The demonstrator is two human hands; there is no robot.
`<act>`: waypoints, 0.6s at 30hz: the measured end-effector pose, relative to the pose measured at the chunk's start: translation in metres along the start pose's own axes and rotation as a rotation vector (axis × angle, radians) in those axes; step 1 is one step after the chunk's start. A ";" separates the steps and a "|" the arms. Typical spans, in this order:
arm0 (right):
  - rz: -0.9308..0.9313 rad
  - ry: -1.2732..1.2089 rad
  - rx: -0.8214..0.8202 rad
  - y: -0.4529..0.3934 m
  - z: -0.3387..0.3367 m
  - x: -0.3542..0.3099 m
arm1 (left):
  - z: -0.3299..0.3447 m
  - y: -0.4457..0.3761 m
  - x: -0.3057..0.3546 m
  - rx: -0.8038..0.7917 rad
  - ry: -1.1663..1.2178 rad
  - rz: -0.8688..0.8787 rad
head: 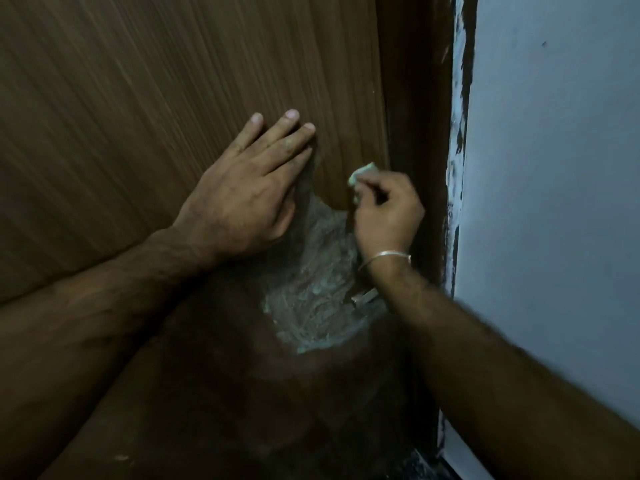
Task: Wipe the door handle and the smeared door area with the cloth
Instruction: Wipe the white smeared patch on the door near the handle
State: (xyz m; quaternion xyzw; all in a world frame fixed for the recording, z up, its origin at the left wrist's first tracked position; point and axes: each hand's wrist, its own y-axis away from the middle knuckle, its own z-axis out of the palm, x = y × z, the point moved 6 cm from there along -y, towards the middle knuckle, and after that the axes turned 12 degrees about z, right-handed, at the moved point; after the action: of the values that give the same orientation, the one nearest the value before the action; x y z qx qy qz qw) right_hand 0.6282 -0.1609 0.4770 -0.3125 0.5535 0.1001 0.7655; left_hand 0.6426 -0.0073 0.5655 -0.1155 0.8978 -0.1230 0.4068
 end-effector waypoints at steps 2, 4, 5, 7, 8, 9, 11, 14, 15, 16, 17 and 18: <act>0.031 -0.043 0.079 -0.014 0.004 -0.014 | 0.000 -0.001 0.000 -0.014 0.011 0.002; -0.121 -0.003 0.018 0.003 0.021 -0.035 | 0.001 -0.001 0.001 -0.020 0.006 -0.007; -0.187 0.036 -0.045 0.018 0.027 -0.038 | 0.001 -0.001 0.001 -0.022 -0.002 -0.007; -0.198 0.071 -0.123 0.029 0.019 -0.027 | 0.002 0.000 0.001 -0.029 -0.014 0.000; -0.128 0.071 -0.114 0.018 0.011 -0.021 | 0.002 0.000 0.001 -0.033 -0.017 0.004; -0.019 0.052 -0.066 0.002 0.004 -0.016 | 0.001 0.000 0.001 -0.037 -0.017 0.009; 0.119 0.006 0.054 -0.024 -0.002 -0.020 | 0.001 -0.001 0.000 -0.044 -0.005 0.012; -0.071 0.039 0.005 -0.006 0.019 -0.046 | 0.002 0.000 0.000 -0.036 0.005 -0.002; -0.139 0.077 -0.056 0.007 0.023 -0.047 | 0.002 0.000 0.000 -0.030 0.004 -0.003; -0.157 0.094 -0.091 0.015 0.021 -0.043 | 0.001 0.000 0.000 -0.025 0.004 -0.002; -0.124 0.096 -0.084 0.012 0.015 -0.036 | 0.001 0.000 0.001 -0.022 0.005 0.002; -0.054 0.076 -0.042 0.002 0.008 -0.030 | 0.000 -0.001 0.001 -0.024 0.007 0.005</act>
State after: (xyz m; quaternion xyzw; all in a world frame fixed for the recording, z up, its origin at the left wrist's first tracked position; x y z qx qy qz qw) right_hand 0.6227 -0.1486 0.5047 -0.3467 0.5714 0.0789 0.7396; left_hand 0.6422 -0.0085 0.5649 -0.1176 0.9009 -0.1112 0.4028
